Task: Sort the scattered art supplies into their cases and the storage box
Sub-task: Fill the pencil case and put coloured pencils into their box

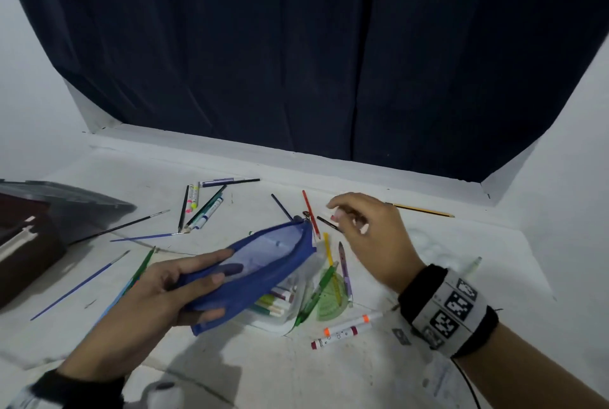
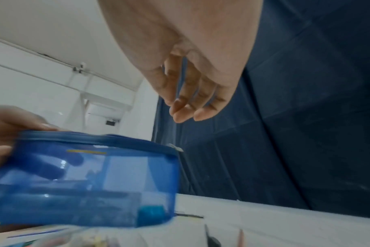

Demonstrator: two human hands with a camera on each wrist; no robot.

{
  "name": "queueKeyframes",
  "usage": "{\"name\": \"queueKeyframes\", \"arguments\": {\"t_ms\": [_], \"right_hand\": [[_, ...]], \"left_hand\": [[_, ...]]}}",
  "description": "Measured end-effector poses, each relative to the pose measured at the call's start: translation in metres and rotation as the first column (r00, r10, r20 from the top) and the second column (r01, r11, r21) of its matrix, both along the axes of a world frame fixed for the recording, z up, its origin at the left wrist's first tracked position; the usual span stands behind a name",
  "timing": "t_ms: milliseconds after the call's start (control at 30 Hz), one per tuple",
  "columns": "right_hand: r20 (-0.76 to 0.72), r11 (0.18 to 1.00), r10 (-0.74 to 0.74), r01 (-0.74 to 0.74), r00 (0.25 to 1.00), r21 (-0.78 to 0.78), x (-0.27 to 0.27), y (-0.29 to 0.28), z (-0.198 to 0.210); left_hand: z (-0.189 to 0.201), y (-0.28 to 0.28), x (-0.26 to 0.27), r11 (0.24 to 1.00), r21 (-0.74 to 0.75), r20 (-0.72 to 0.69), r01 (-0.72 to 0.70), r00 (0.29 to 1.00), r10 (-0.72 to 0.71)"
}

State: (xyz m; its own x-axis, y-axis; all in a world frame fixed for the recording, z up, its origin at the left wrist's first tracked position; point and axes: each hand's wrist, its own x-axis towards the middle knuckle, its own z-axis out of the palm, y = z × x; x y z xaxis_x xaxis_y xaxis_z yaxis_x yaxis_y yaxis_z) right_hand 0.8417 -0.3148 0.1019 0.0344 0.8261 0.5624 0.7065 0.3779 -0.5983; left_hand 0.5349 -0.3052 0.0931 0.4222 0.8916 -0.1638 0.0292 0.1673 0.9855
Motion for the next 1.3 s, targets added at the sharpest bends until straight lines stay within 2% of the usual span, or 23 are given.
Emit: {"name": "queueKeyframes", "arguments": {"t_ms": [67,167,267,367,467,667,900,967,1033,1100,1233,1300], "right_hand": [[0.08,0.976,-0.068,0.083,0.995,-0.203,0.016,0.011,-0.014],[0.303,0.83,0.014,0.158,0.953,-0.535,0.026,0.021,-0.045],[0.428,0.696,0.101,0.243,0.898,-0.676,0.024,0.024,-0.072],[0.4,0.601,0.128,0.25,0.907,-0.759,0.02,0.03,-0.084],[0.32,0.543,0.05,0.244,0.946,-0.804,0.018,0.037,-0.086],[0.233,0.412,-0.035,0.226,0.972,-0.883,0.014,0.041,-0.085],[0.262,0.436,-0.049,0.256,0.964,-0.863,0.009,0.037,-0.085],[0.34,0.466,-0.011,0.306,0.94,-0.83,0.009,0.034,-0.081],[0.467,0.535,0.024,0.383,0.884,-0.753,0.01,0.03,-0.079],[0.532,0.58,0.042,0.413,0.846,-0.702,0.01,0.025,-0.079],[0.538,0.54,0.104,0.407,0.836,-0.737,0.007,0.018,-0.079],[0.517,0.591,0.034,0.399,0.856,-0.701,0.006,0.017,-0.075]], "left_hand": [[0.002,0.001,-0.008,0.998,0.05,0.002,-0.035,0.999,0.035],[0.004,0.002,-0.014,0.994,0.082,0.012,-0.073,0.997,0.072],[0.005,0.0,-0.016,0.991,0.102,0.004,-0.088,0.996,0.088],[0.004,-0.004,-0.014,0.987,0.131,-0.011,-0.094,0.995,0.096],[0.0,-0.008,-0.008,0.987,0.11,-0.007,-0.12,0.993,0.122],[-0.004,-0.016,0.002,0.989,0.079,-0.061,-0.123,0.99,0.128],[0.0,-0.018,0.005,0.986,0.104,-0.074,-0.133,0.987,0.141],[0.0,-0.019,0.004,0.986,0.103,-0.08,-0.134,0.987,0.143],[-0.001,-0.02,0.003,0.985,0.098,-0.086,-0.14,0.985,0.149],[-0.002,-0.021,0.002,0.986,0.092,-0.089,-0.141,0.985,0.149],[-0.004,-0.023,0.003,0.989,0.083,-0.092,-0.126,0.987,0.133],[-0.004,-0.023,0.005,0.989,0.08,-0.088,-0.121,0.988,0.128]]}}
